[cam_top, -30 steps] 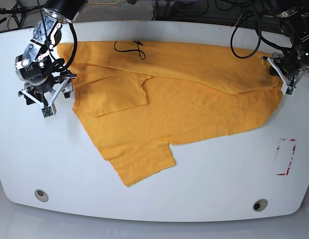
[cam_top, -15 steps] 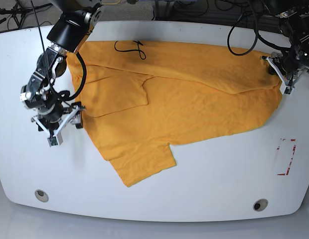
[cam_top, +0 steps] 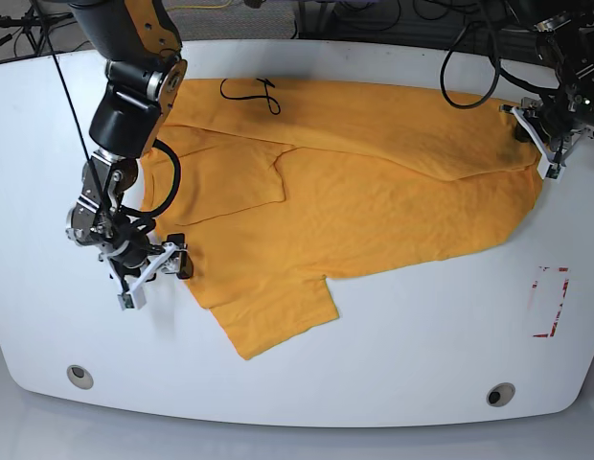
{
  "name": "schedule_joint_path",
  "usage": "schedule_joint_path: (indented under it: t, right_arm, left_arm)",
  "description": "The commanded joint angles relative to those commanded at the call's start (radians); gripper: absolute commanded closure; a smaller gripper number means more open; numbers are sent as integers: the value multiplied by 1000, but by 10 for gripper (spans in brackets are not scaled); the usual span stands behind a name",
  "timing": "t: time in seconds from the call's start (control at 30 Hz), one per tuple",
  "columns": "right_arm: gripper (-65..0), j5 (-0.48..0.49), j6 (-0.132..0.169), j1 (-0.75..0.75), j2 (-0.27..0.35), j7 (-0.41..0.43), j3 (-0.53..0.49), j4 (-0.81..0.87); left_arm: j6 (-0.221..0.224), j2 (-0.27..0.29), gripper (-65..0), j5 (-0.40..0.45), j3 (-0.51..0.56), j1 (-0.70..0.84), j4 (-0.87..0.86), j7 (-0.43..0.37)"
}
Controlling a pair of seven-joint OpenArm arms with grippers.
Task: Fold the T-shirt properly
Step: 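Move the right gripper down to the sleeve and grasp it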
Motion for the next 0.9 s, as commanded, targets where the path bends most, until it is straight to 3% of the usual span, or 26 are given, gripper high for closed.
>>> schedule_joint_path:
  t: [0.27,0.5,0.67,0.9]
  right_arm:
    - [-460,3,0,6,-2,117,-64,-103]
    - [-460,9,0,0,-3,140,-123,-132]
    - [-460,2,0,2,-25,163,-120,-132]
    - [-460,2,-8,6,-5,173,-121,-126]
  left_arm:
    - [0,-2,-154,0,-2,-5,2,0]
    - [0,-3,-154,2,-2,-8,34,2]
    - [0,-3,-156,2,-2,-6,48,2]
    - [0,-3,-156,3,-2,-8,48,2]
